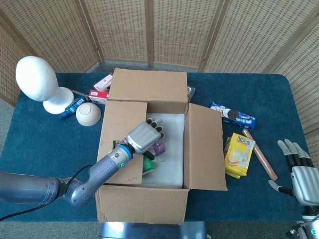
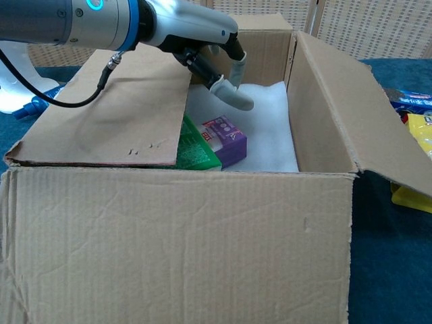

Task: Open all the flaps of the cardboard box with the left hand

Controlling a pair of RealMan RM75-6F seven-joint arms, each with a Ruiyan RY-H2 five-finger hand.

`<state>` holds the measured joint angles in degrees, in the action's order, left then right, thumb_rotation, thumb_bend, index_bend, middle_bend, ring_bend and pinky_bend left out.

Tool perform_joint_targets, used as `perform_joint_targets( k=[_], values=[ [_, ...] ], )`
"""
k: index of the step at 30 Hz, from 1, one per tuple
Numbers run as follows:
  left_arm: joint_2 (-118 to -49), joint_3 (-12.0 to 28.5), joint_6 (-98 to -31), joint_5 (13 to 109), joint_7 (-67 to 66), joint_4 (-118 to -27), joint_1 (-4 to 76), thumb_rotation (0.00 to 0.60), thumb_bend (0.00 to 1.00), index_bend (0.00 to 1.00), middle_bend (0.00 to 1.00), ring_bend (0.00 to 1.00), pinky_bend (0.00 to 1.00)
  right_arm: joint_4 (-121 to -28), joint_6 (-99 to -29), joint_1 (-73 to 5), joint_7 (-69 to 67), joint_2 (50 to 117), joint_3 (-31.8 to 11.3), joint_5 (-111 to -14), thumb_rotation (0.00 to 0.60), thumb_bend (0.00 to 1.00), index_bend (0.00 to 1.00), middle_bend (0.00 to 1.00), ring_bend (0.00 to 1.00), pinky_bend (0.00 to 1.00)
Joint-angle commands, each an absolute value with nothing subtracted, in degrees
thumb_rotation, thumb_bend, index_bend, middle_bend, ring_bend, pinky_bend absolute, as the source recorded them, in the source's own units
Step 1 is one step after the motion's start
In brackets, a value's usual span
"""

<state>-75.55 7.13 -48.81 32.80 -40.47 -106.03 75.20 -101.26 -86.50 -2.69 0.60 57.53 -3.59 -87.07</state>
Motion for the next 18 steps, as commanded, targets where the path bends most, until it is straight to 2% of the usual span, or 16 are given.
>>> perform_joint_targets(
  k=[1,11,18],
  values=[
    [-75.2,6.1,-48.9,31.0,-41.5,-106.4,76.3,0.207,0.0,0.42,0.25,0.08,0.14,-101.3,-86.5,-2.7,0.5,57.5,-3.6,-87.0,0.6,0.0,0.0,0.0,0.0,0.14],
    [-73.6,5.5,-49.8,30.1,-40.8,-108.6,77.1,0.206,0.0,0.59,0.26,0.09,0.15,-101.4,-86.6,-2.7,0.8,57.5,-3.5,-87.2,0.6,0.0,0.0,0.0,0.0,0.15],
    [-72.5,4.9,-50.5,29.8,-40.8,-109.5,77.4,0.207,0.0,0.65,0.27,0.09,0.14,-101.4,-86.7,-2.6,0.8,57.5,-3.5,-87.4,0.6,0.0,0.0,0.0,0.0,0.14]
  ],
)
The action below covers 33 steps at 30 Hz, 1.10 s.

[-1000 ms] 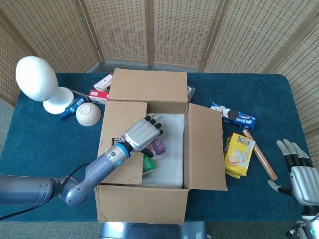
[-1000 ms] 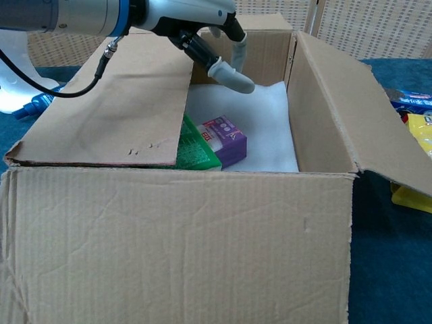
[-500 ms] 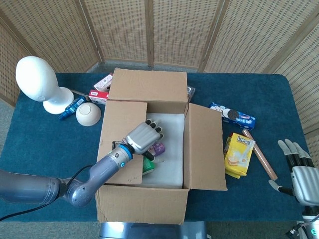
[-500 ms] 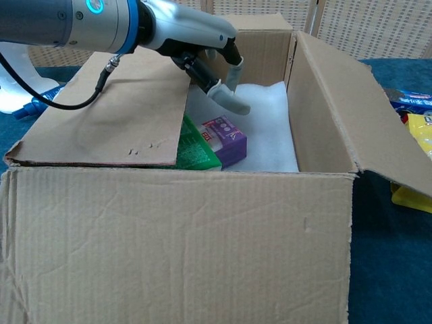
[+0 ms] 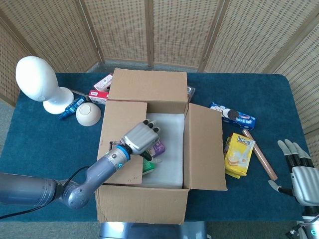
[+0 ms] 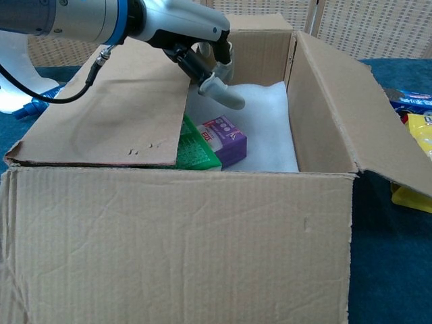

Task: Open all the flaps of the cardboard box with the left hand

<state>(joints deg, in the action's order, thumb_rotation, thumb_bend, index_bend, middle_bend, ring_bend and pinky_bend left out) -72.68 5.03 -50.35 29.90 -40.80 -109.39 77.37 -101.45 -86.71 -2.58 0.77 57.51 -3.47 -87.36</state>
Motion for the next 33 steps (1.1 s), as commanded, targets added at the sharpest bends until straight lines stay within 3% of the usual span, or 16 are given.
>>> perform_joint_targets(
  k=[1,16,21,33],
  values=[
    [-72.3,4.9,-50.5,29.7,-40.8,-109.6,77.5,0.207,0.0,0.65,0.27,0.09,0.14,-101.4,-86.7,-2.6,0.7,57.5,-3.5,-87.4,0.6,0.0,0.0,0.0,0.0,0.14],
    [-68.9,4.1,-52.1,29.3,-41.5,-112.4,78.1,0.205,0.0,0.74,0.26,0.08,0.14,-101.6,-86.9,-2.5,0.9,57.5,-3.3,-87.9,0.6,0.0,0.0,0.0,0.0,0.14],
    [-70.2,4.3,-53.4,31.1,-40.6,-110.7,77.4,0.197,0.0,0.62,0.18,0.04,0.14,-101.7,-86.9,-2.5,1.0,57.5,-3.3,-87.9,0.6,0.0,0.0,0.0,0.0,0.14],
    [-76.8,4.3,-55.8,31.8,-44.4,-104.3,78.4,0.193,0.0,0.51,0.09,0.0,0.13,-101.6,-86.6,-2.6,1.1,57.6,-3.5,-87.1,0.6,0.0,0.0,0.0,0.0,0.14]
  ],
)
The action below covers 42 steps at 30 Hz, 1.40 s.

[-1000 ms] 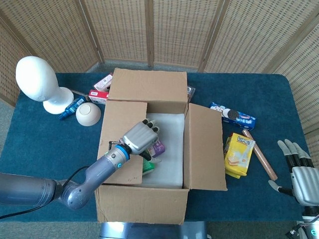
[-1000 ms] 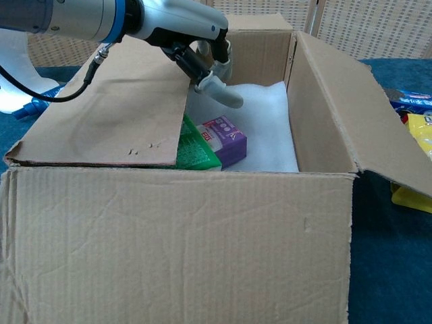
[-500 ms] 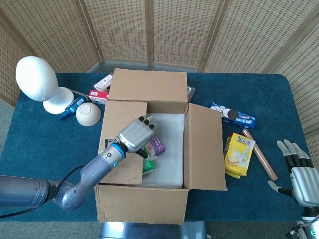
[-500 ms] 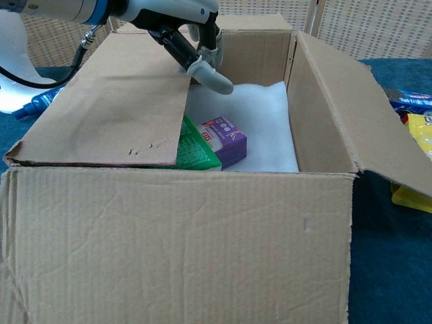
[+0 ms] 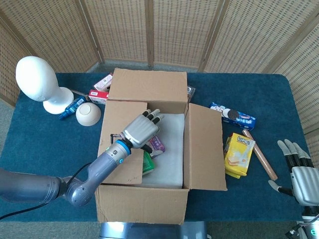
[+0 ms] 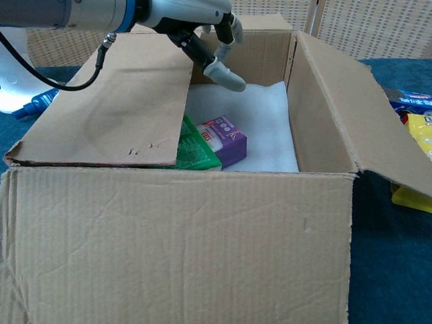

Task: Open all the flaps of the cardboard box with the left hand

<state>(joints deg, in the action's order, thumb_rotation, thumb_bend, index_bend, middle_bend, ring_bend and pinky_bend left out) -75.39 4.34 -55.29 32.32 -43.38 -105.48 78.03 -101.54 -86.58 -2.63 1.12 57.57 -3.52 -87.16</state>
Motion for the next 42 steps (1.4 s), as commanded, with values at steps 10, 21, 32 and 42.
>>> perform_joint_targets(
  k=[10,21,32,42],
  values=[
    [-78.5,4.0,-55.6,28.6,-47.0,-103.1,79.2,0.199,0.0,0.64,0.12,0.0,0.13,-101.4,-86.6,-2.6,0.8,57.5,-3.7,-86.8,0.6,0.0,0.0,0.0,0.0,0.14],
    [-77.1,3.5,-54.9,26.5,-48.2,-104.3,79.5,0.2,0.0,0.77,0.17,0.0,0.13,-101.6,-86.9,-2.5,1.1,57.6,-3.6,-87.1,0.6,0.0,0.0,0.0,0.0,0.14],
    [-74.2,3.7,-54.8,25.7,-47.5,-106.5,79.2,0.194,0.0,0.81,0.18,0.0,0.15,-101.6,-87.0,-2.4,1.0,57.6,-3.6,-87.2,0.6,0.0,0.0,0.0,0.0,0.14],
    [-69.5,4.3,-55.7,26.2,-46.4,-110.2,78.4,0.197,0.0,0.81,0.18,0.0,0.16,-101.7,-87.2,-2.4,1.1,57.5,-3.5,-87.6,0.6,0.0,0.0,0.0,0.0,0.14]
  ],
)
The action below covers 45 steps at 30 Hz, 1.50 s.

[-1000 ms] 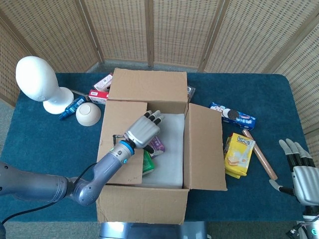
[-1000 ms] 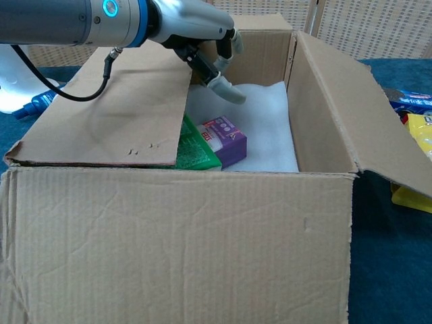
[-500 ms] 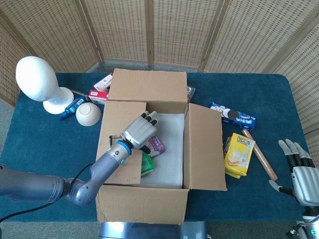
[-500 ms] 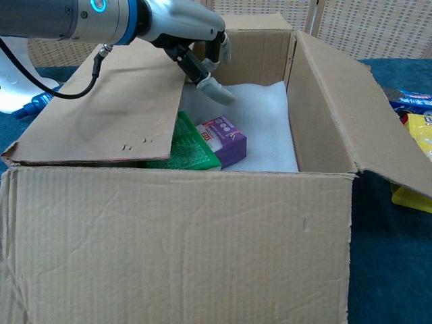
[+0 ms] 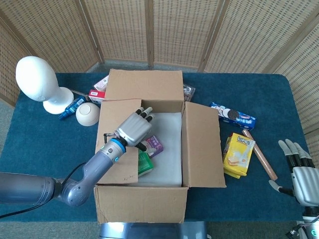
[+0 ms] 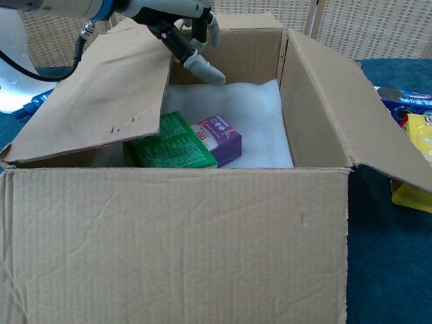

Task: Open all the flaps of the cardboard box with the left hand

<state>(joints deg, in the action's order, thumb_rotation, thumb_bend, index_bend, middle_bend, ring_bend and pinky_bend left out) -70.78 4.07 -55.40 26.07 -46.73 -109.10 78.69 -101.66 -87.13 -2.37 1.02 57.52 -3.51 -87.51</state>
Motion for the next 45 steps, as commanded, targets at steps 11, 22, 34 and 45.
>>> perform_joint_targets(
  k=[11,22,34,45],
  values=[
    [-62.1,4.8,-58.1,29.2,-45.8,-116.9,76.8,0.197,0.0,0.81,0.19,0.0,0.18,-102.0,-87.5,-2.2,1.6,57.6,-3.1,-88.6,0.6,0.0,0.0,0.0,0.0,0.14],
    [-54.5,5.9,-58.8,30.0,-45.0,-122.8,75.5,0.195,0.0,0.81,0.2,0.0,0.19,-102.3,-87.6,-2.1,2.0,57.6,-2.8,-89.2,0.6,0.0,0.0,0.0,0.0,0.14],
    [-45.9,6.4,-59.2,31.6,-45.7,-129.5,74.0,0.196,0.0,0.81,0.21,0.02,0.21,-102.5,-87.6,-2.1,2.4,57.7,-2.7,-89.5,0.6,0.0,0.0,0.0,0.0,0.14],
    [-49.9,6.7,-57.8,35.2,-43.0,-126.2,72.1,0.193,0.0,0.44,0.07,0.0,0.18,-103.0,-87.6,-2.1,3.4,57.8,-2.4,-90.2,0.6,0.0,0.0,0.0,0.0,0.14]
  ],
)
